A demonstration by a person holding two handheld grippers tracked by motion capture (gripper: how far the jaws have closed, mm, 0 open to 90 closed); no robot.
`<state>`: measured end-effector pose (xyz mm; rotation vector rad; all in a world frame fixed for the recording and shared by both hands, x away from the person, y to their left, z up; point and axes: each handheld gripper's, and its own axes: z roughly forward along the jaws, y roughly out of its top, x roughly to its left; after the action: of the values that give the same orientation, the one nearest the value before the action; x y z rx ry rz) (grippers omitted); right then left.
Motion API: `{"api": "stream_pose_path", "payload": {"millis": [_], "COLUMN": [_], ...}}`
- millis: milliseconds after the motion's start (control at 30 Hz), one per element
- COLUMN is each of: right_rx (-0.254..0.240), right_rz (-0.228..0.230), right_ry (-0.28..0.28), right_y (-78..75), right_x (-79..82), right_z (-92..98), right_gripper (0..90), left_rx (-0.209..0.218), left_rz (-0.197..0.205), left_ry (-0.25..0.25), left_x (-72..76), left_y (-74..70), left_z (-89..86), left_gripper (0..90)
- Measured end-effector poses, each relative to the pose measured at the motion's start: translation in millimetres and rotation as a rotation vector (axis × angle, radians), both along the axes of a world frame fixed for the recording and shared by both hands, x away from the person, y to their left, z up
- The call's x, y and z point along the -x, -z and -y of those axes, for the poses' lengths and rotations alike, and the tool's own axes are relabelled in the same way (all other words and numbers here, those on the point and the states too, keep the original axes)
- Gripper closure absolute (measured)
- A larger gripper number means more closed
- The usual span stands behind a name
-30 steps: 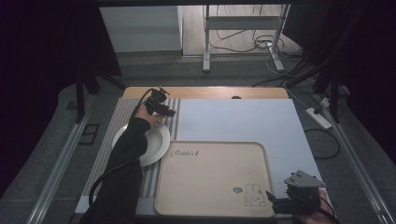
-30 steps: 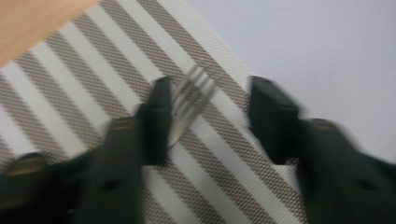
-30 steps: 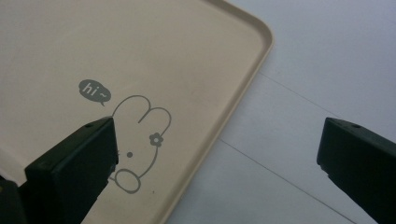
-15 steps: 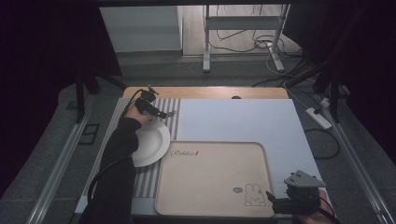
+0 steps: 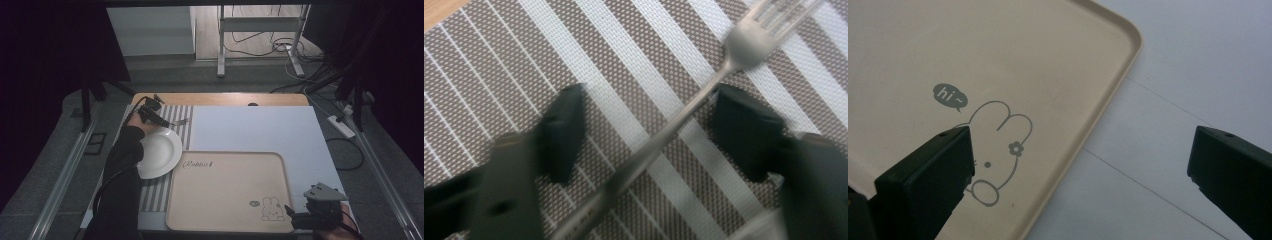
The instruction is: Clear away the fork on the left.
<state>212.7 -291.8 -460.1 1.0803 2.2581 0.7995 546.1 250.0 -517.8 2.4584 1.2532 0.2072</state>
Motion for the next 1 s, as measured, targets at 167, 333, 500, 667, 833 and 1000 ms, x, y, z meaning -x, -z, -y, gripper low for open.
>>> {"api": "stream_pose_path", "payload": {"millis": [167, 333, 500, 667, 833, 1000], "right_rx": [0.008, 0.014, 0.021, 0.021, 0.021, 0.021], "right_rz": [0.001, 0.000, 0.001, 0.000, 0.000, 0.003], "right_ry": [-0.004, -0.010, -0.014, -0.015, -0.014, -0.014], "right_y": [0.2, 0.5, 0.5, 0.6, 0.6, 0.4], "right_x": [0.2, 0.1, 0.3, 0.2, 0.0, 0.3], "right_z": [-0.6, -1.3, -1.9, -2.1, -1.9, -1.9], "right_gripper": [0.0, 0.0, 0.0, 0.0, 0.0, 0.0], "left_rx": [0.011, 0.011, 0.037, 0.077, 0.076, 0.083], "left_rz": [0.009, 0.012, 0.021, 0.023, 0.028, 0.036], "left_ry": [0.019, 0.067, 0.127, 0.117, 0.108, 0.123], "left_x": [4.5, 8.5, 12.0, 10.7, 8.9, 9.0], "left_y": [-1.4, -2.2, -1.6, 0.1, -0.6, -4.3], "left_z": [-8.6, -8.0, -1.6, 4.0, 12.6, 27.6], "left_gripper": [69.3, 73.9, 82.4, 84.4, 84.4, 84.4]}}
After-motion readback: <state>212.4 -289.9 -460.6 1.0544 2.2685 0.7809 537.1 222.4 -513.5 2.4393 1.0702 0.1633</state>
